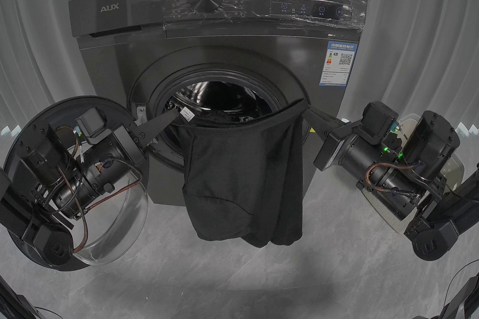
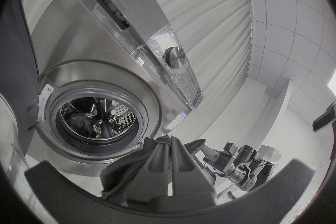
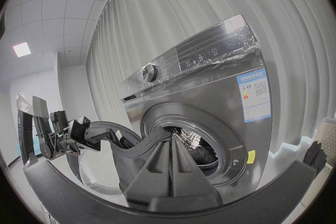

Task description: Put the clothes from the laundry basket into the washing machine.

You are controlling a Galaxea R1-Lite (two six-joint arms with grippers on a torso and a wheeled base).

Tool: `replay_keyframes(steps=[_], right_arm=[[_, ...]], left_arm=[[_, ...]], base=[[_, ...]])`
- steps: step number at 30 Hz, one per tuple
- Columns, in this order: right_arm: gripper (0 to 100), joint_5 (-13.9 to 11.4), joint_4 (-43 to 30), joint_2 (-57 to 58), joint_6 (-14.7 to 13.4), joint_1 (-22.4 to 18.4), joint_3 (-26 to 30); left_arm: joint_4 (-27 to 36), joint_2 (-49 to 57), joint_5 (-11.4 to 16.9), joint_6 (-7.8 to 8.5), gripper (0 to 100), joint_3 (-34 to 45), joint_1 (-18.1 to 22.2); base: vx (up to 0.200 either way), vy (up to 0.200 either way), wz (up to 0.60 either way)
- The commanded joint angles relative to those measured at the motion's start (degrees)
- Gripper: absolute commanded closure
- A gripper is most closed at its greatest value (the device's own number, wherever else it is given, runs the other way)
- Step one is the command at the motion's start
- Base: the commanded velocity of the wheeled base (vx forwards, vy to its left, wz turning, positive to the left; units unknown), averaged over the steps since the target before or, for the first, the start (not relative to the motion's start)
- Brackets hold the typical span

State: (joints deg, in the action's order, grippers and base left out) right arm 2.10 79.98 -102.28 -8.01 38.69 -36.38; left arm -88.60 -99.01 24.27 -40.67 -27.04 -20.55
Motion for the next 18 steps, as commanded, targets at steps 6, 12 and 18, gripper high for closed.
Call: replay_keyframes(steps=[6,12,18], right_arm=[[100,1.9,0.2,0.2,0.0,1.6,-2.2],[100,2.7,0.7,-1.0,0.0,1.6,-3.0],[100,2.9,1.9,-1.7,0.0,1.6,-3.1]], left_arm=[[0.3,2.9,-0.3,-0.03,100,-1.0,1.0],[0.2,2.8,-0.3,-0.03,100,-1.3,2.4],[0.1,2.6,-0.2,-0.03,100,-1.4,3.4]], base=[[0.000,0.000,0.00],[0.000,0.000,0.00],[0.000,0.000,0.00]])
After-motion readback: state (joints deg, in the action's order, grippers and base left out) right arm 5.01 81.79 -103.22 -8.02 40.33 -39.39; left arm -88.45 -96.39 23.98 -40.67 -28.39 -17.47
